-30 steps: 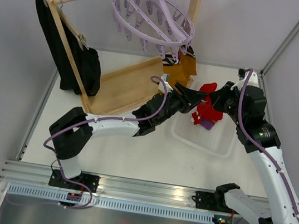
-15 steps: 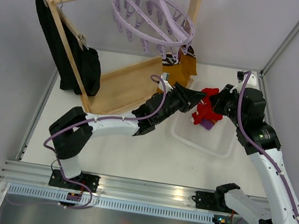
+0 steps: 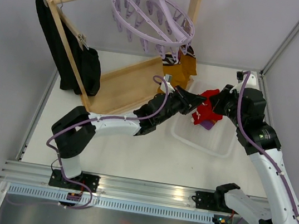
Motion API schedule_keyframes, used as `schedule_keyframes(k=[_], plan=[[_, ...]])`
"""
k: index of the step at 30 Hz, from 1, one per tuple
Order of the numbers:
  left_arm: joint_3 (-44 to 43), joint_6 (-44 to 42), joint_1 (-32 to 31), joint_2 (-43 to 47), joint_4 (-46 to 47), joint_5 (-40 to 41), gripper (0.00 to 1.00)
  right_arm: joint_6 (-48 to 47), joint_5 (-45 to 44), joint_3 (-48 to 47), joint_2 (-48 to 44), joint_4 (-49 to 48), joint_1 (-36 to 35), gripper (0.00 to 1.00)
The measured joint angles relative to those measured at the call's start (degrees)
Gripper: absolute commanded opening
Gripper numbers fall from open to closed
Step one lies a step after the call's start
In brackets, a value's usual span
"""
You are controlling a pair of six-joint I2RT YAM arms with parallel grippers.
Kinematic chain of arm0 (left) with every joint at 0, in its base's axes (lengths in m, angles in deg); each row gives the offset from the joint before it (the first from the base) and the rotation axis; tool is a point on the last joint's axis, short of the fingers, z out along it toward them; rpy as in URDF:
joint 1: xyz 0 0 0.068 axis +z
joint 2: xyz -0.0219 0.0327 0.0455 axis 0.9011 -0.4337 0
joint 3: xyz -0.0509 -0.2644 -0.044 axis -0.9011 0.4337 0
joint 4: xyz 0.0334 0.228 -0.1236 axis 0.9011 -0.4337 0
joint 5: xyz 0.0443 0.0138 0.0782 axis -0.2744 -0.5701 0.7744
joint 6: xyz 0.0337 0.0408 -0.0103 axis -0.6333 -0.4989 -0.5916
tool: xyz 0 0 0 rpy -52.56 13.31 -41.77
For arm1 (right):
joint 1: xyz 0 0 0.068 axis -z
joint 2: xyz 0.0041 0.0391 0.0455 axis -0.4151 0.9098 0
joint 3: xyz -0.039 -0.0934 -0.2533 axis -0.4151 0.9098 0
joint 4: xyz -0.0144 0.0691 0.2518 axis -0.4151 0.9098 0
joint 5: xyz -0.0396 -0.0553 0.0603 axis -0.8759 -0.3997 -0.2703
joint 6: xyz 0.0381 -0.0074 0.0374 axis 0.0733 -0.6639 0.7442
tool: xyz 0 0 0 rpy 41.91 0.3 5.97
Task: Clip the socks to the hanger
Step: Pick up the sock from the bin.
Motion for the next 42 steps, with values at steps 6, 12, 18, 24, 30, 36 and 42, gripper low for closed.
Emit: schedule_keyframes(k=[6,12,18,24,30,36,42], plan=[[-0.6,-0.3,0.3,0.0,-1.2,-0.2,0.03,-0.2,0.0,0.0,-0.3,0.0,0.0,0.00],[-3.2,-3.8,1.1,0.0,-5.0,-2.1,0.02,-0.6,0.0,-0.1,-0.3,1.1,0.0,0.23],[-3.9,-14.2,2.6,3.7,-13.5,-5.0,0.02,-1.1,-0.6,-3.2,0.0,5.3,0.0,0.62],[-2.6,-29.7,4.4,15.6,-25.7,-7.5,0.02,-1.2,-1.0,-7.6,1.6,6.5,0.0,0.64],[-2.5,-44.3,4.4,30.3,-40.1,-7.0,0.02,-0.8,2.1,-8.3,4.5,4.7,-0.7,0.63],[-4.3,-53.7,4.4,36.4,-57.9,-1.3,0.02,-0.3,0.7,-12.0,8.6,1.7,-7.3,0.62],[-4.3,-57.3,4.4,39.1,-70.9,8.0,0.02,0.5,-3.2,-15.8,12.5,-2.8,-15.5,0.59]])
